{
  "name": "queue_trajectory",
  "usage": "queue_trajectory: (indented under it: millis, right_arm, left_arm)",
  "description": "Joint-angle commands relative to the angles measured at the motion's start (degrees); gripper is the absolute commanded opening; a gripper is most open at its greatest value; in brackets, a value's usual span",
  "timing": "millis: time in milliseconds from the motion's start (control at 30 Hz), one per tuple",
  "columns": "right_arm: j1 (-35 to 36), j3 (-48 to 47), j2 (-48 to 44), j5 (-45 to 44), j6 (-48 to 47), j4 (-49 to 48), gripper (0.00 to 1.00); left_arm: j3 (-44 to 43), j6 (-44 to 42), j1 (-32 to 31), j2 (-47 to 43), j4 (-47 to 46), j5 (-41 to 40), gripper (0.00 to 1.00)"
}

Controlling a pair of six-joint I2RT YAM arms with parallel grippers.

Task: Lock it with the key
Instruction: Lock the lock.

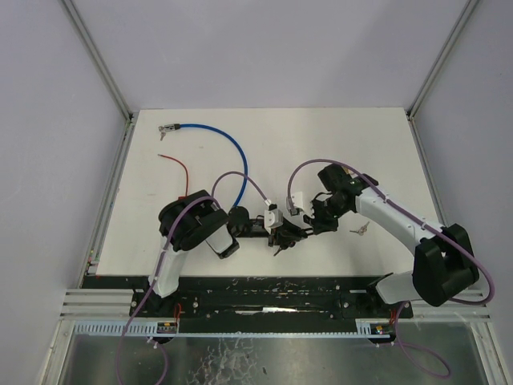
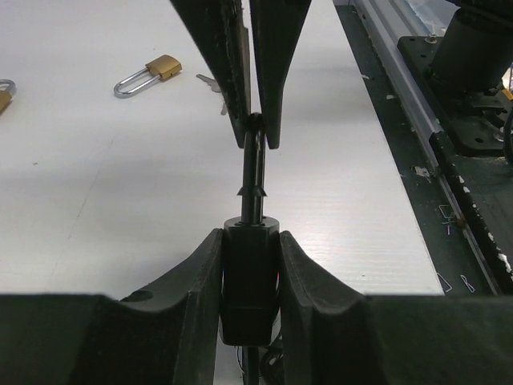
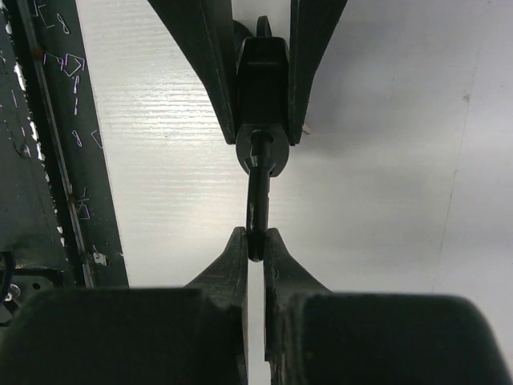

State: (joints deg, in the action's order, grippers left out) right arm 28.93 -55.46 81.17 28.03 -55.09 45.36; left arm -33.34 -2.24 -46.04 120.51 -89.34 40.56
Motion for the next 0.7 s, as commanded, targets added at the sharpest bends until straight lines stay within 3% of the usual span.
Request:
queue_trajectory:
  millis: [0, 167, 667]
  right_arm:
    - [-0.3, 1.2, -2.0, 5.6, 2.0, 1.7, 0.0]
    - [-0.3, 1.0, -2.6, 6.0, 1.4, 2.5, 0.0]
    - [-2.1, 0.7, -5.4, 8.2, 0.2, 3.8, 0.0]
  left_arm:
    - [0.2, 1.8, 0.0, -1.7, -2.8, -0.5, 0.01]
    - [-0.5, 4.6, -0.2, -2.9, -2.8, 1.0, 0.06]
    - [5.2, 3.7, -0.8, -9.2, -2.8, -5.6, 0.67]
